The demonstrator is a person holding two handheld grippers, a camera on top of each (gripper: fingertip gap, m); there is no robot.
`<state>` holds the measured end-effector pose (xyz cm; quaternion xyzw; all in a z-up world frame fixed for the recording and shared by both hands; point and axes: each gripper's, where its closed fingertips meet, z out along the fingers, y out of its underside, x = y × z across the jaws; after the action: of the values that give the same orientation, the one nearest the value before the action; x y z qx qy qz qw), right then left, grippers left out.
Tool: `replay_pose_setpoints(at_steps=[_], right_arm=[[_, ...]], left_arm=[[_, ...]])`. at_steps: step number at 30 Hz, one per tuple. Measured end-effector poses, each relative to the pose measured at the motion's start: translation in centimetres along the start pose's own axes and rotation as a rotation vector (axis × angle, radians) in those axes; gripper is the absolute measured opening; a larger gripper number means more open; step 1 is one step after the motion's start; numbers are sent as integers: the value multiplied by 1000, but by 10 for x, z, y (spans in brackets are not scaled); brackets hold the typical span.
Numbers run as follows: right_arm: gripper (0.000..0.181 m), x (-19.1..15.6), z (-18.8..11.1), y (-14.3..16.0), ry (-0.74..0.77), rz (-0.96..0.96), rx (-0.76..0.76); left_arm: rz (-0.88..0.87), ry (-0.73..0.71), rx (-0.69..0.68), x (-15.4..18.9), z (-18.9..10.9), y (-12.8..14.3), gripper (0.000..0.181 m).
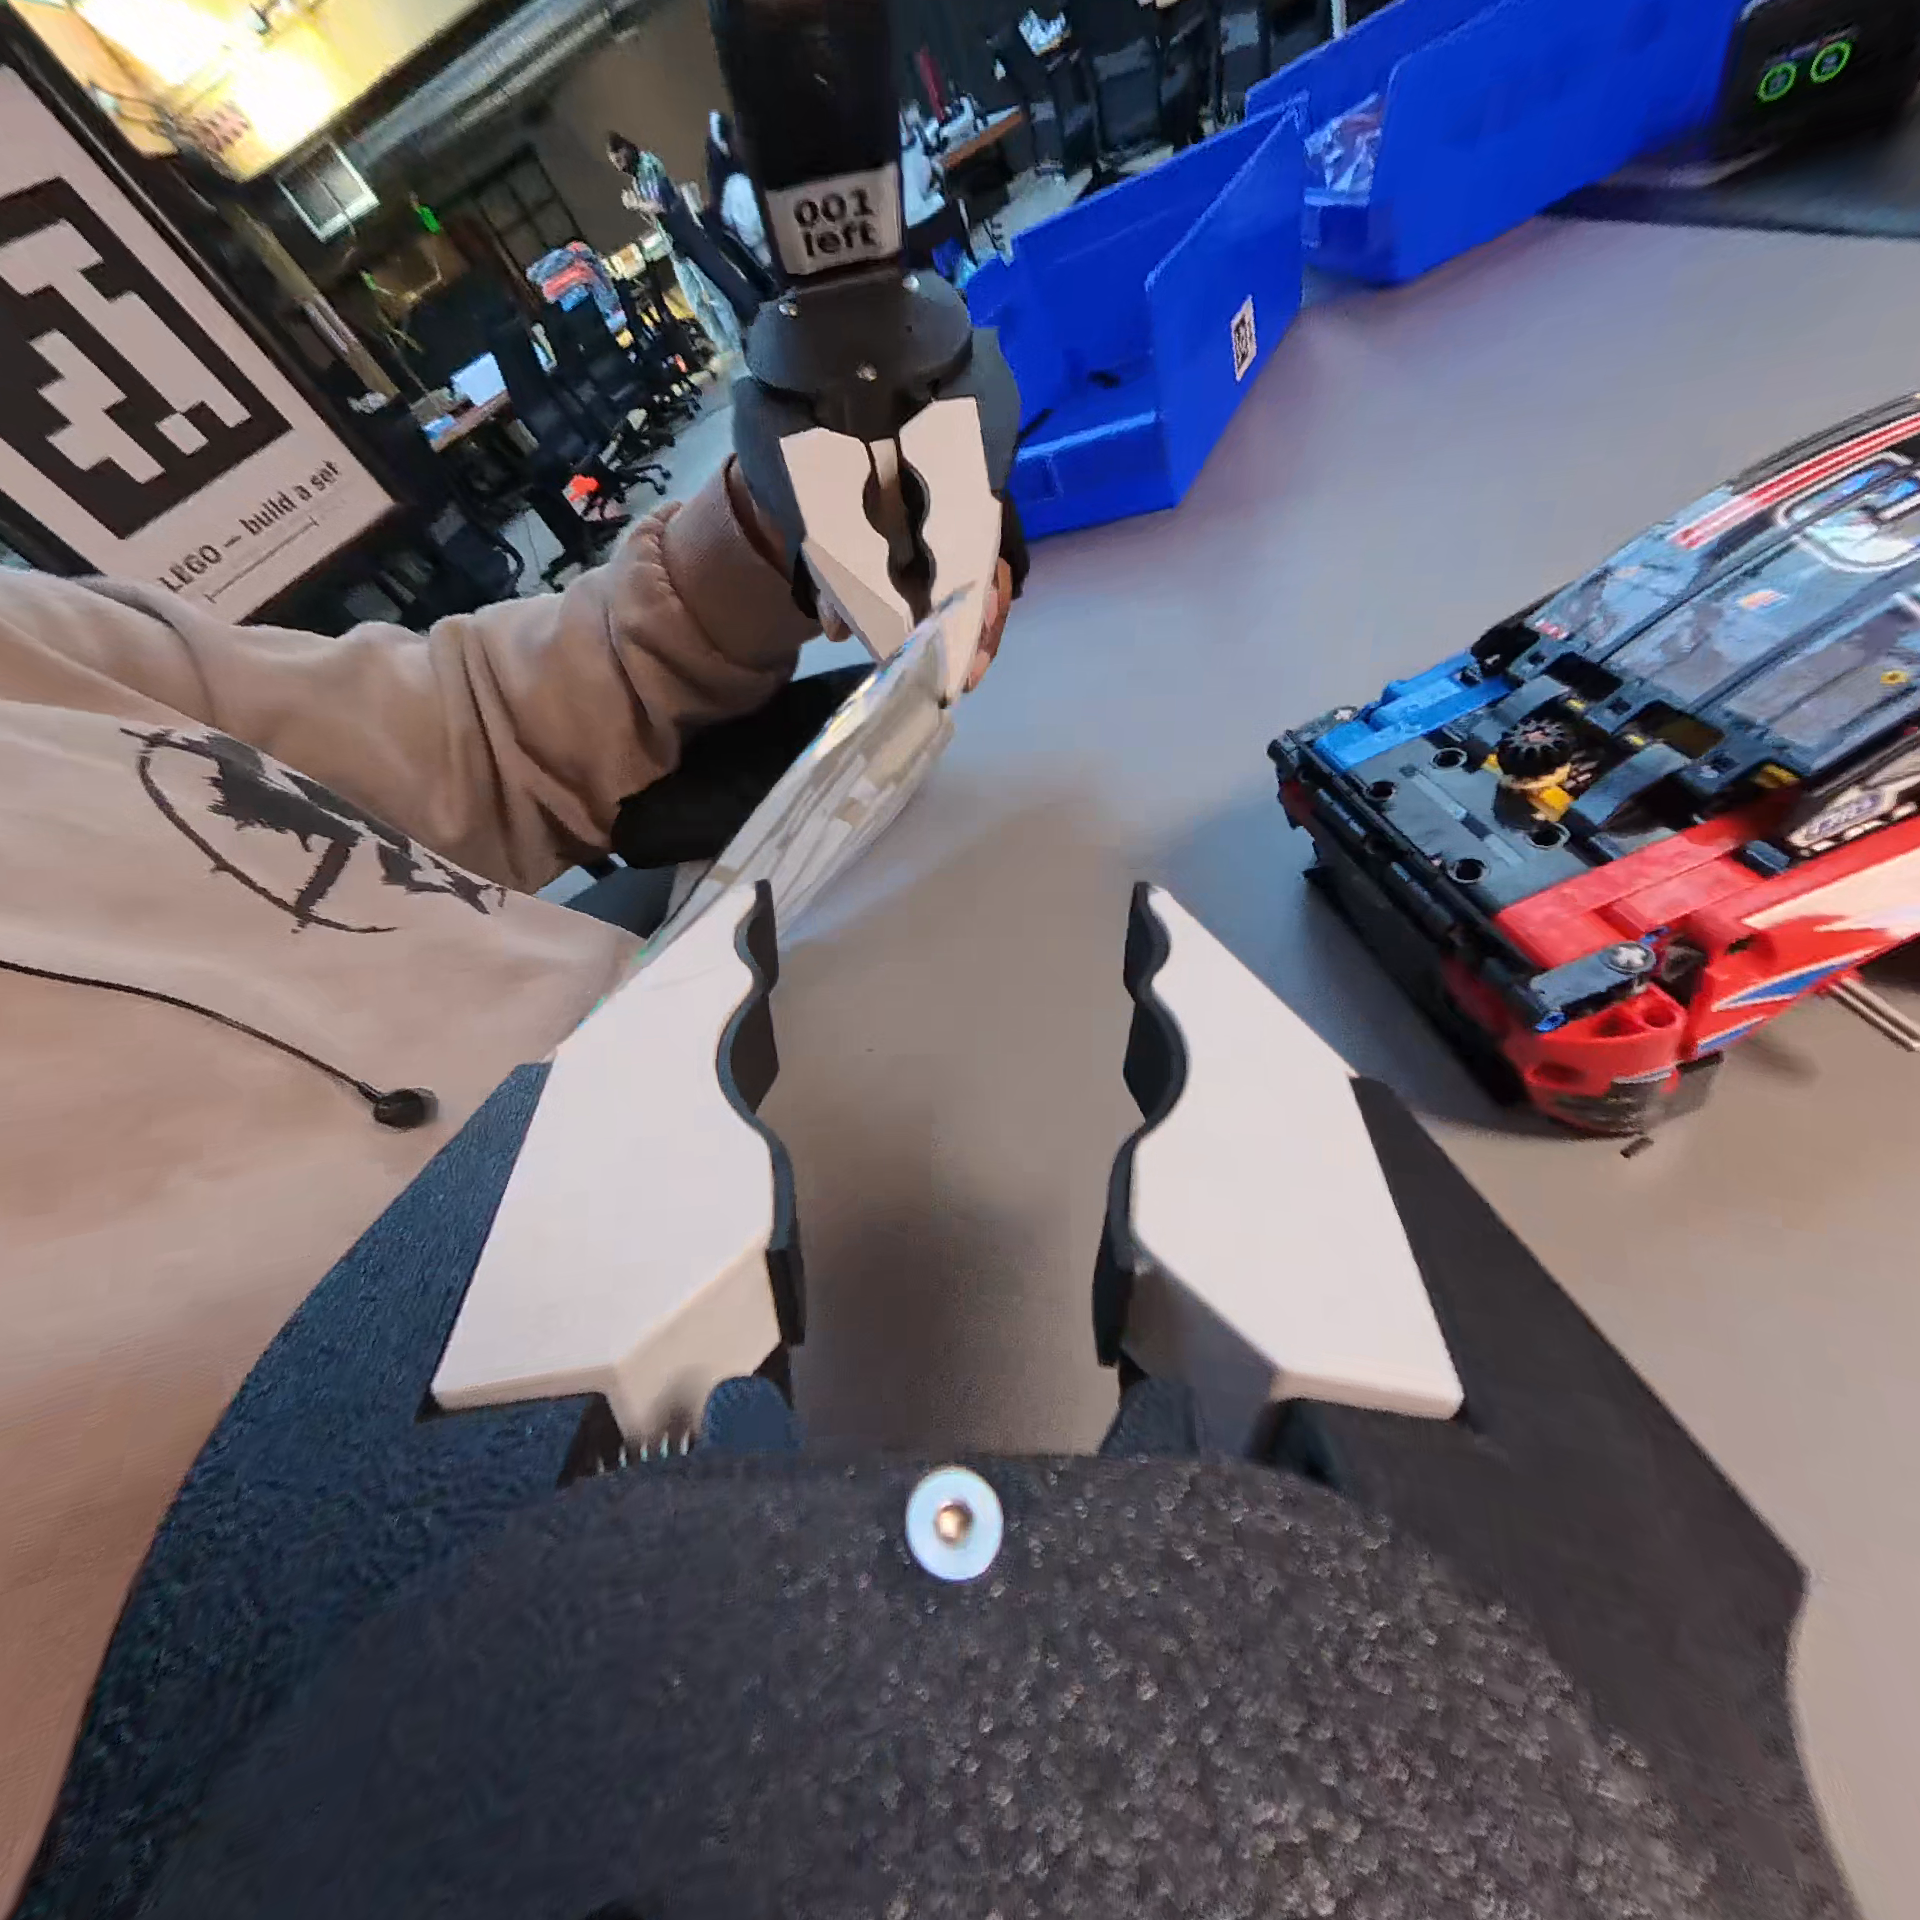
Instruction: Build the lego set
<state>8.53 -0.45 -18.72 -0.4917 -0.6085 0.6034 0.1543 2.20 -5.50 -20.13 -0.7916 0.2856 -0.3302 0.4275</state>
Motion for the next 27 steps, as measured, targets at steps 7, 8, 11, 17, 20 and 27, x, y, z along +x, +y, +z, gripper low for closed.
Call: replay_pose_setpoints(at_steps=[7, 8, 11, 17, 20, 27], right_arm=[[0, -6, 22, 11, -61, -85, -72], [0, -6, 22, 9, -62, -97, -70], [0, -2, 18, 0, -67, -74, -37], [47, -13, 4, -24, -248, 118, 109], [56, -26, 0, -30, -355, 150, 153], [1, -7, 16, -9, -207, 90, 37]], left_arm=[[44, -59, 47, -7, 2, 1, 0], [41, -66, 59, -9, -1, 2, 0], [29, -90, 83, -14, -11, 4, 0], [-29, -105, 102, -22, -18, 9, 0], [-51, -118, 110, -25, -21, 9, 0], [-87, -115, 151, -27, -25, 6, 0]])
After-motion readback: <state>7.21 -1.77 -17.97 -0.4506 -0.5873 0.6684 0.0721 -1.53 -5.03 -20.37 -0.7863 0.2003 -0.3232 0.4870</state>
